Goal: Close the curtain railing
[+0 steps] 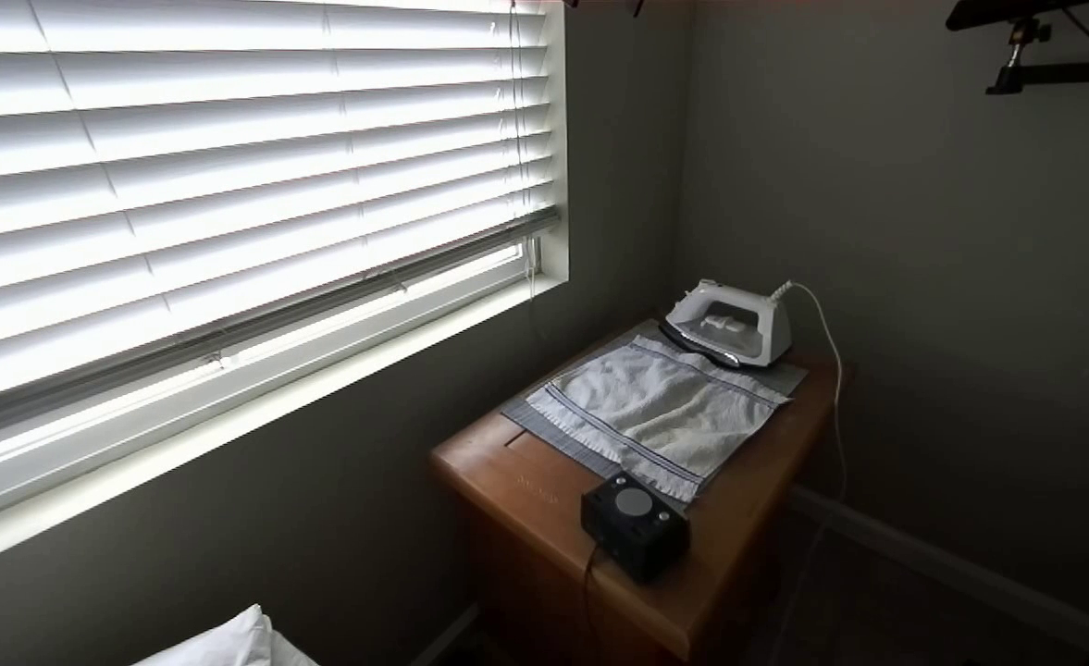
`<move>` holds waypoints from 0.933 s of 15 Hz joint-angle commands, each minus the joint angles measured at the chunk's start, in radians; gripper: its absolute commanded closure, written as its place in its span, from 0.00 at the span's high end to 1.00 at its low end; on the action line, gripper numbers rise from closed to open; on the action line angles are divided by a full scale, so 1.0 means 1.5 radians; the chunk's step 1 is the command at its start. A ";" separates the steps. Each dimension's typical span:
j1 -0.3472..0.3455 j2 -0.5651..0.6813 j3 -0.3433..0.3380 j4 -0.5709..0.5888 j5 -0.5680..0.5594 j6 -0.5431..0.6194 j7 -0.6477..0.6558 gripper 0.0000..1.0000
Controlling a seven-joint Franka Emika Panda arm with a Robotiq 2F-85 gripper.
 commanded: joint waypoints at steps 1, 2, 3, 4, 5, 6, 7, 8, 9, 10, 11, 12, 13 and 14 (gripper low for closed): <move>0.031 0.000 -0.032 0.002 0.002 -0.002 -0.002 1.00; 0.032 0.000 -0.032 0.002 0.002 -0.002 -0.002 1.00; 0.031 0.000 -0.032 0.002 0.002 -0.002 -0.002 1.00; 0.032 0.000 -0.032 0.002 0.002 -0.002 -0.002 1.00; 0.031 0.010 -0.032 0.012 0.012 0.009 -0.014 1.00; 0.033 0.023 -0.035 0.023 0.015 0.027 -0.024 1.00; 0.037 0.036 -0.041 0.035 0.020 0.050 -0.028 1.00; 0.041 0.046 -0.046 0.042 0.027 0.074 -0.035 1.00; 0.044 0.058 -0.050 0.052 0.040 0.098 -0.042 1.00; 0.046 0.073 -0.054 0.065 0.046 0.118 -0.054 1.00; 0.048 0.090 -0.058 0.082 0.046 0.135 -0.065 1.00; 0.048 0.107 -0.062 0.103 0.047 0.150 -0.080 1.00; 0.049 0.121 -0.065 0.120 0.044 0.159 -0.093 1.00; 0.048 0.136 -0.070 0.143 0.042 0.164 -0.103 1.00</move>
